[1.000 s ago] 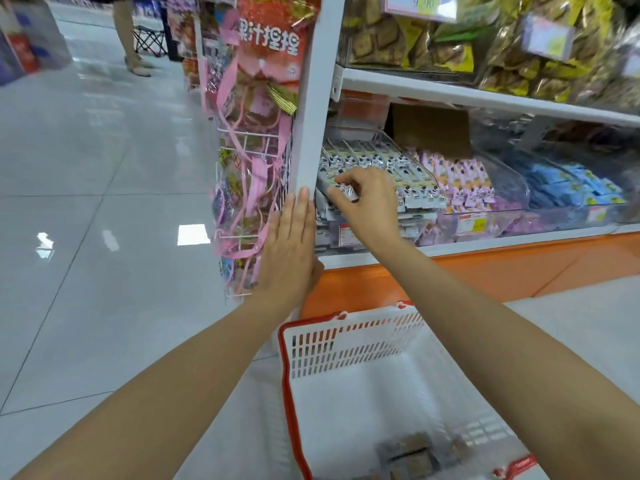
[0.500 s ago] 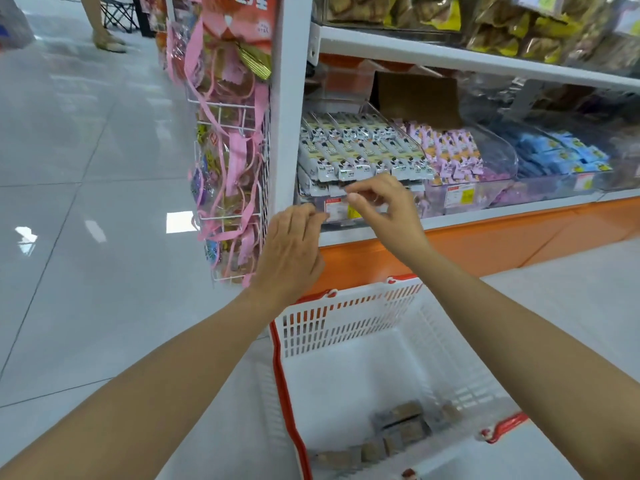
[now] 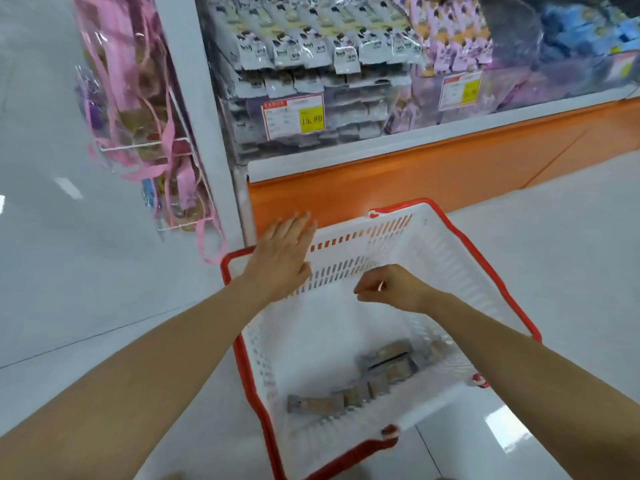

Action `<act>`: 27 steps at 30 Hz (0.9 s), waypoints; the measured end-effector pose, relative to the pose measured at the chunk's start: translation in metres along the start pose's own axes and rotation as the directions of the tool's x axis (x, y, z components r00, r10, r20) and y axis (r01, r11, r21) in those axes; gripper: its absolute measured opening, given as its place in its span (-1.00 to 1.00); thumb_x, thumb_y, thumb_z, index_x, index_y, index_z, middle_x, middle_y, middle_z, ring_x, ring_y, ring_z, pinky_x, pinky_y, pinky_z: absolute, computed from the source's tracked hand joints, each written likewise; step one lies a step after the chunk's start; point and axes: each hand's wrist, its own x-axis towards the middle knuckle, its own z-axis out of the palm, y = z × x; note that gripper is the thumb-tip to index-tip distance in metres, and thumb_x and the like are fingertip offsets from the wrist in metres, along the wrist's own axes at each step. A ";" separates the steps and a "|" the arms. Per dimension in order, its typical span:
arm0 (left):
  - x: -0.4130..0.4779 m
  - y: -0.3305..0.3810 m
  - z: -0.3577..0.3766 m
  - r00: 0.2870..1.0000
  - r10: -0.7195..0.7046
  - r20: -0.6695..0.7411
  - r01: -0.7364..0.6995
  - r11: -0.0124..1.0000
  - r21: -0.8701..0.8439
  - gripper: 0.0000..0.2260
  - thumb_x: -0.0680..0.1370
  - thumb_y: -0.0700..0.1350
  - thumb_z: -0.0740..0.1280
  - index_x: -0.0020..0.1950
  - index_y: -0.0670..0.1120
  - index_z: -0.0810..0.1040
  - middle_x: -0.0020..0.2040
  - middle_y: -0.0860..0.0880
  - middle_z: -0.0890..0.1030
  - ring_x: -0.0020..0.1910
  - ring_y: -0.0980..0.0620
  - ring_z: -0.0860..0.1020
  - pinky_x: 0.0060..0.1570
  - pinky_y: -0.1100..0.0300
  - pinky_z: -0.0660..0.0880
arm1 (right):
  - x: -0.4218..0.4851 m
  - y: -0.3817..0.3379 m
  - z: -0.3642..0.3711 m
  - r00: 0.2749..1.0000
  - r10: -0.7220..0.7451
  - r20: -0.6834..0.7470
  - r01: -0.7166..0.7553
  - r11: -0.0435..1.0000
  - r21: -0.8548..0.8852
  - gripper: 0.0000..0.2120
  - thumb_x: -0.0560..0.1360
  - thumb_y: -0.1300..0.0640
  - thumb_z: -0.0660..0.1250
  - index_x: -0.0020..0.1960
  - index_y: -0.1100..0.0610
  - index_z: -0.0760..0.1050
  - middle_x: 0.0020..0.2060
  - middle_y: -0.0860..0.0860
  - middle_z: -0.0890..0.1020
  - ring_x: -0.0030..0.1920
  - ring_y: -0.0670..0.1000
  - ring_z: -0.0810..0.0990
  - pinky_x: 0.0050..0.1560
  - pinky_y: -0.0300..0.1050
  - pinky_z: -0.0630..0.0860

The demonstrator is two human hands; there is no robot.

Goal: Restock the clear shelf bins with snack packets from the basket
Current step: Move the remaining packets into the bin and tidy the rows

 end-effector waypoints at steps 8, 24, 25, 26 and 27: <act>0.008 0.017 0.038 0.998 -0.043 -0.045 0.045 0.998 0.039 -0.29 0.62 0.06 0.21 0.61 -0.12 -0.13 0.62 -0.07 -0.09 0.59 -0.11 -0.12 0.52 -0.05 -0.26 | -0.013 0.091 0.035 0.925 0.213 0.315 -0.147 0.964 -0.222 -0.77 0.49 0.04 0.44 0.11 0.08 0.65 0.01 -0.02 0.67 -0.05 -0.12 0.55 -0.01 -0.36 0.42; 0.011 0.018 0.054 0.985 -0.091 -0.147 0.107 0.988 0.108 -0.33 0.57 0.01 0.27 0.59 -0.13 0.08 0.59 -0.09 0.13 0.58 -0.12 0.07 0.54 -0.07 -0.11 | 0.004 0.135 0.061 0.842 0.371 0.392 -0.194 0.886 -0.421 -0.84 0.38 -0.02 0.50 -0.09 -0.11 0.56 -0.12 -0.11 0.53 0.00 0.00 0.56 0.00 -0.22 0.46; 0.011 0.018 0.054 0.985 -0.093 -0.144 0.110 0.988 0.112 -0.33 0.57 0.01 0.26 0.60 -0.12 0.06 0.60 -0.08 0.12 0.58 -0.12 0.06 0.54 -0.06 -0.12 | 0.003 0.134 0.061 0.843 0.373 0.389 -0.201 0.887 -0.416 -0.83 0.39 0.00 0.50 -0.08 -0.09 0.54 -0.08 -0.09 0.53 0.03 0.01 0.55 0.03 -0.20 0.46; 0.011 0.018 0.054 0.985 -0.096 -0.143 0.113 0.987 0.115 -0.33 0.58 0.01 0.26 0.60 -0.12 0.06 0.60 -0.08 0.11 0.58 -0.12 0.06 0.54 -0.06 -0.13 | 0.002 0.133 0.060 0.840 0.377 0.389 -0.211 0.890 -0.405 -0.81 0.40 0.03 0.50 -0.05 -0.04 0.54 -0.05 -0.07 0.54 0.04 0.02 0.54 0.05 -0.18 0.46; 0.011 0.018 0.054 0.985 -0.099 -0.142 0.116 0.987 0.115 -0.33 0.58 0.02 0.26 0.60 -0.12 0.06 0.60 -0.08 0.11 0.58 -0.12 0.06 0.54 -0.06 -0.13 | 0.001 0.132 0.060 0.838 0.380 0.392 -0.220 0.892 -0.394 -0.79 0.40 0.04 0.50 -0.02 -0.01 0.53 -0.03 -0.05 0.56 0.04 0.03 0.54 0.05 -0.18 0.45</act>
